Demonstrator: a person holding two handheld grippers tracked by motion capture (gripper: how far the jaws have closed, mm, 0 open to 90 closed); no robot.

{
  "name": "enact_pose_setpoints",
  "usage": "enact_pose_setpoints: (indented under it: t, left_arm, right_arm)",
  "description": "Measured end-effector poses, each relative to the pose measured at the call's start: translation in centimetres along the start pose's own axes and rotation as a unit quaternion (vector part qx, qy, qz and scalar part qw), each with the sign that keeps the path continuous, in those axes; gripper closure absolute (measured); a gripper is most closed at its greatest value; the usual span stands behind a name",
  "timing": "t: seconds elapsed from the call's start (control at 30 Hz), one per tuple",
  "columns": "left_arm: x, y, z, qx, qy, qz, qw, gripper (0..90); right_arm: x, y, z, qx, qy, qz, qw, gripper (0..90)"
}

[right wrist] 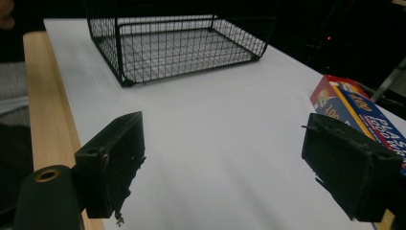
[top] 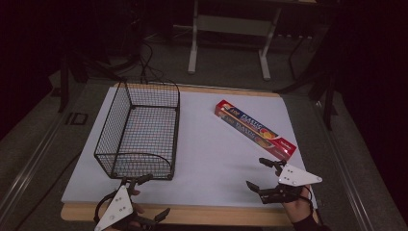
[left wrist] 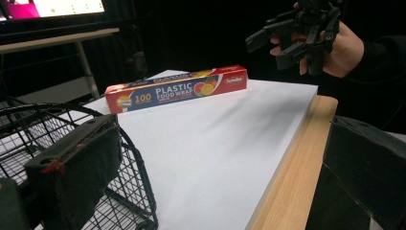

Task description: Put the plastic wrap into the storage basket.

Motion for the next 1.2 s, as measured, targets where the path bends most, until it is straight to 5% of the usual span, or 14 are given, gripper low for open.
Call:
enact_pose_setpoints:
  t: [0.13,0.23,0.57,0.73,0.87,1.2]
  left_arm:
    - [0.0,0.0,-0.1,-0.001,0.002,-0.002,1.0,0.2]
    - [0.0,0.0,-0.1,-0.001,0.004,-0.002,1.0,0.2]
    - [-0.1,0.1,-0.1,-0.002,0.006,-0.003,1.0,0.2]
    - [-0.1,0.1,-0.1,-0.003,0.007,-0.004,1.0,0.2]
    - [-0.2,0.1,0.0,-0.003,0.006,-0.004,1.0,0.2]
    - [-0.3,0.1,0.1,-0.003,0.002,-0.005,1.0,0.2]
  right_arm:
    - [0.1,-0.1,0.2,0.009,0.003,-0.004,0.9999,15.4]
    - [0.3,-0.4,0.7,0.049,0.008,0.024,0.9985,15.3]
    - [1.5,0.6,0.8,0.052,0.031,0.029,0.9978,13.6]
    - [1.6,1.2,0.8,0.055,0.024,0.024,0.9979,13.7]
    - [0.9,2.2,0.7,0.04,0.017,0.026,0.9987,13.7]
    - [-1.4,3.7,1.4,0.055,-0.016,0.016,0.9982,10.0]
Point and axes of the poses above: each handheld gripper's, and its own axes: z roughly forward along the jaws, y roughly out of its top, x roughly to its left, the point moved 5 cm from there along z, roughly forward along the jaws, and after that the axes turned 15 degrees about z, right-handed, at the moved point
